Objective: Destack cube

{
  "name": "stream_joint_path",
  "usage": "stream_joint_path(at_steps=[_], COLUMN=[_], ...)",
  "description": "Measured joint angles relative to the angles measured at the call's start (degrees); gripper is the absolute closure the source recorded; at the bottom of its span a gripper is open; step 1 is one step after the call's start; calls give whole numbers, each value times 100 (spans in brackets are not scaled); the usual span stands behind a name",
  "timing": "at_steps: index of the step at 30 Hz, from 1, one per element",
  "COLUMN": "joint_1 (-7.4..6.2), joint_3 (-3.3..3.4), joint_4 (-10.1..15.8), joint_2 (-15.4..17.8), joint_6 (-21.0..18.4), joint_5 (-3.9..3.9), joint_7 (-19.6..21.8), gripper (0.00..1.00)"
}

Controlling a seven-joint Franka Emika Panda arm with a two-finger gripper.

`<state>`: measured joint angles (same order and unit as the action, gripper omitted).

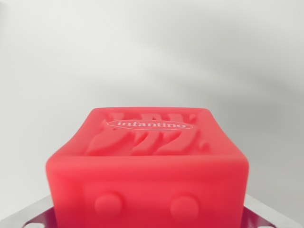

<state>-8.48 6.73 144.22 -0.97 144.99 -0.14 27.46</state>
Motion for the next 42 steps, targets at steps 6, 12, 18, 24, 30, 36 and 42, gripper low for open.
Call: stream_joint_path(at_steps=[6,12,18,24,30,36,42], joint_1=[84,154,233,315,398,477,565], joint_3=[68,136,196,263,317,370,422], joint_4=[7,10,11,11,4,-9,-29], joint_2=[-24,-47,-77,-114,-155,-192,-236], joint_6=[26,54,87,121,148,172,195], joint_5=[9,20,32,50,65,82,101], joint_7=[-287,-546,-805,-1097,-1358,-1621,-1892], gripper=[100,100,100,100,100,100,100])
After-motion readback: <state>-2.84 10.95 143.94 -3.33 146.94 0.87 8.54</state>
